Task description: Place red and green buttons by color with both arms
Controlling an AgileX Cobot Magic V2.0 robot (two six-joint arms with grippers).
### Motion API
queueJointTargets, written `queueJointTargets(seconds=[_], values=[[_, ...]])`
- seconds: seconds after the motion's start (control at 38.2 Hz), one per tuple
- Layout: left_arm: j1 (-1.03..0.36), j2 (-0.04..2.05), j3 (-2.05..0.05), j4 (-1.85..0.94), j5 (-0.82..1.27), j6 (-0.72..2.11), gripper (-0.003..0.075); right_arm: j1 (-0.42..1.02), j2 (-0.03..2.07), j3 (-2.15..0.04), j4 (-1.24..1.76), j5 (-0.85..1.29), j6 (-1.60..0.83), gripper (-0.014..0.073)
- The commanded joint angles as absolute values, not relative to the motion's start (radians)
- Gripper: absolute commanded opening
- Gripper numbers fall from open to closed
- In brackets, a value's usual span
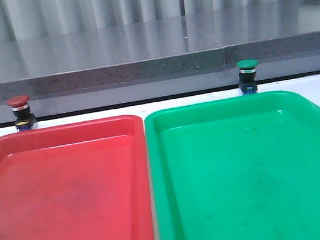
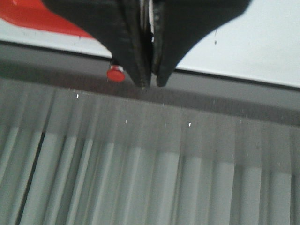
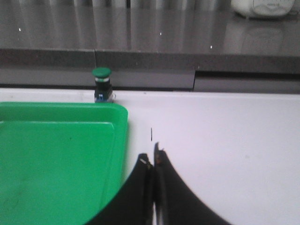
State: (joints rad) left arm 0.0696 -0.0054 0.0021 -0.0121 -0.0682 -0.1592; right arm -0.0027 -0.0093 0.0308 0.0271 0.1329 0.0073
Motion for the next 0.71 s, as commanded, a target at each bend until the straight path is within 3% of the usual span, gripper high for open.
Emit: queueJointTargets(seconds=[0.0, 0.29, 0.47, 0.68], values=[[0.072, -0.019, -0.052, -0.01, -0.179, -0.164, -0.002, -0.008, -0.027, -0.037, 0.029, 0.017, 0.0, -0.0121], [0.072, 0.203, -0.337, 0.077, 0.094, -0.164, -0.002, -0.008, 0.155, -0.301, 0.035, 0.277, 0.0, -0.012], [0.07, 0.37, -0.402, 0.107, 0.09, -0.164, -0.002, -0.008, 0.354, -0.416, 0.035, 0.288, 0.0, -0.012], [0.07, 0.388, -0.402, 0.107, 0.063, -0.164, -0.0002, -0.008, 0.399, -0.448, 0.035, 0.262, 0.0, -0.0097]])
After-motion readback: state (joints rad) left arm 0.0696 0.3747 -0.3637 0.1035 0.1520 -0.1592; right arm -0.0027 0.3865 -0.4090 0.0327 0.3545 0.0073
